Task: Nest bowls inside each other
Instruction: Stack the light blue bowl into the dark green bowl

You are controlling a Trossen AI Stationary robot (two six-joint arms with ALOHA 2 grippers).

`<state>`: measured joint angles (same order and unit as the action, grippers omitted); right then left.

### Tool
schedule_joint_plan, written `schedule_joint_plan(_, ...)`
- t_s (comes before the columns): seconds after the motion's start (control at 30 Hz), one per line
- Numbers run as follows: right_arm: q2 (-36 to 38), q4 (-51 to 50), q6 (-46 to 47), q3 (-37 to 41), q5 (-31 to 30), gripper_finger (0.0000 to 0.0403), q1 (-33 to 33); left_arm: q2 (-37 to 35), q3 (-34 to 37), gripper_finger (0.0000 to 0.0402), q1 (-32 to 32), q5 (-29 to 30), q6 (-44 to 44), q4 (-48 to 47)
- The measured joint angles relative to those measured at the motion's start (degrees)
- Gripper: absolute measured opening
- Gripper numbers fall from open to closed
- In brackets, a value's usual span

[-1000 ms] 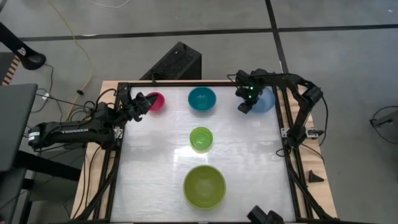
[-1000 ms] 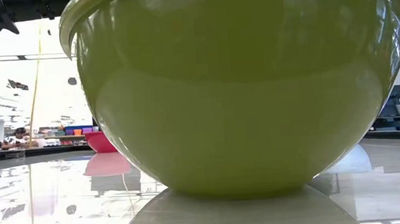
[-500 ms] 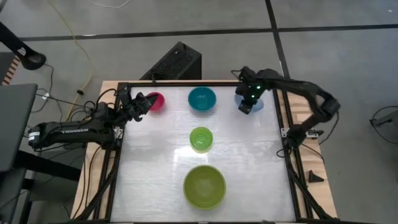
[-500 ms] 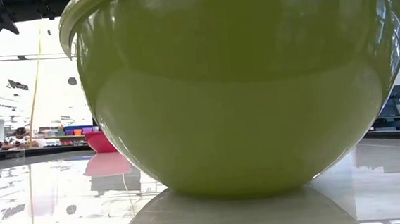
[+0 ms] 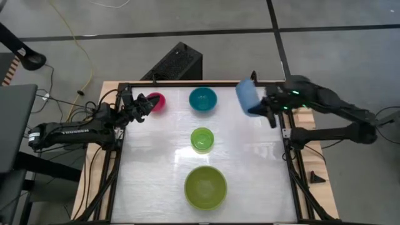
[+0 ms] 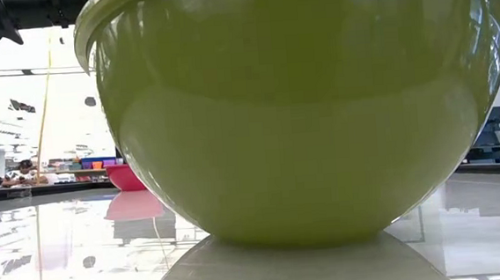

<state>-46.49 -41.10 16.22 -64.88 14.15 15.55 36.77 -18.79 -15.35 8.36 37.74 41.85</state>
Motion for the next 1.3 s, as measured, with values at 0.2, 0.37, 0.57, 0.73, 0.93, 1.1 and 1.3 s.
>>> schedule_joint_plan(0.2,3.84,6.36,5.46,6.27,-11.80,0.0034,-13.70,-0.02,0.00,0.0139,-0.02,1.51,-0.02,0.11)
schedule_joint_plan(0.37,3.73,28.97,10.64,19.33,-17.79,0.0034,-24.26,-0.03,0.00,0.0139,0.00,1.11,0.39,0.15)
schedule_joint_plan(0.57,-0.77,49.95,16.67,27.63,-19.85,0.0034,-32.70,-0.04,0.00,0.0139,0.00,1.06,0.94,0.77)
schedule_joint_plan(0.73,-8.20,62.64,20.41,27.96,-16.55,0.0034,-39.31,-0.04,0.00,0.0139,-0.02,1.37,0.92,0.77)
schedule_joint_plan(0.93,-19.42,64.09,23.44,23.94,-13.21,0.0034,-43.27,-0.04,0.00,0.0139,-0.02,1.27,1.15,-0.45)
schedule_joint_plan(1.1,-30.25,53.70,19.43,13.05,-9.61,0.0034,-43.29,-0.04,0.00,0.0139,-0.02,-0.09,3.82,-2.70)
schedule_joint_plan(1.3,-43.29,29.88,10.63,-4.44,-10.41,0.0034,-43.31,-0.02,0.00,0.0139,0.00,-2.04,6.46,-5.85)
